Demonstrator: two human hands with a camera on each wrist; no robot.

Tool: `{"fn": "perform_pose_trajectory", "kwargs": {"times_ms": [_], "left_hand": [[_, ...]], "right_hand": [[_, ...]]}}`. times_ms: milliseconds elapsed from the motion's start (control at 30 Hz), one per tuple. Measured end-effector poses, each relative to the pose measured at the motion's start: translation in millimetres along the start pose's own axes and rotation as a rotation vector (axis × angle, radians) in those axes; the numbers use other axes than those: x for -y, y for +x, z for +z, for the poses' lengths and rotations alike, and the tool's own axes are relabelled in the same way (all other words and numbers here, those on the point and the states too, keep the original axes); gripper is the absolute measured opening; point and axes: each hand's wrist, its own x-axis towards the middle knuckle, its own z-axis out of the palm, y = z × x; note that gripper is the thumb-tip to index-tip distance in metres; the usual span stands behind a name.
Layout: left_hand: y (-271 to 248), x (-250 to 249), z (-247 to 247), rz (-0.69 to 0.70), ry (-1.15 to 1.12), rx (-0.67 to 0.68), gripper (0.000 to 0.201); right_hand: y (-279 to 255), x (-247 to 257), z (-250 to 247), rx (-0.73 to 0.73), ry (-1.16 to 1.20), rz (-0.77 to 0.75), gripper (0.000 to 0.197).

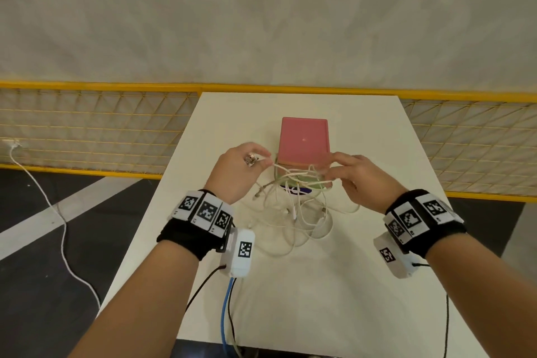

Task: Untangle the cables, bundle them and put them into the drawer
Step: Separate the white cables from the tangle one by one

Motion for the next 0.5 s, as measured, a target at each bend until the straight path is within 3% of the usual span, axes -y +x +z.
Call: {"fn": "perform_pose_trajectory", "kwargs": {"times_ms": [67, 133, 200, 233, 400, 500], "left_hand": [[0.6, 2.0, -0.6, -0.024, 0.113, -0.036, 0.011], [-0.5, -0.6, 1.5, -0.013, 0.11, -0.025, 0.012], [-3.4, -8.3, 6.4, 0.026, 0.068, -0.004, 0.01], [-5.5, -13.4, 9.8, 0.048, 0.04, 0.007, 0.008], [-13.7, -31.1, 15.7, 0.174, -0.014, 0.011, 0.01], [-15.0, -29.6, 10.2, 0.173, 0.011, -0.092, 0.008]], "right_hand": [[-5.3, 4.9, -8.5, -0.032, 0.148, 0.095, 0.038], [-2.4, 14.7, -14.5, -0.192, 0.344, 0.183, 0.033], [10.0, 29.9, -12.7, -0.372, 0.393, 0.218, 0.021], [17.5, 38.7, -9.3, -0.382, 0.397, 0.216, 0.019], [33.4, 56.6, 12.8, -0.063, 0.393, 0.153, 0.021], [28.9, 57.1, 15.4, 0.074, 0.39, 0.126, 0.033]]}}
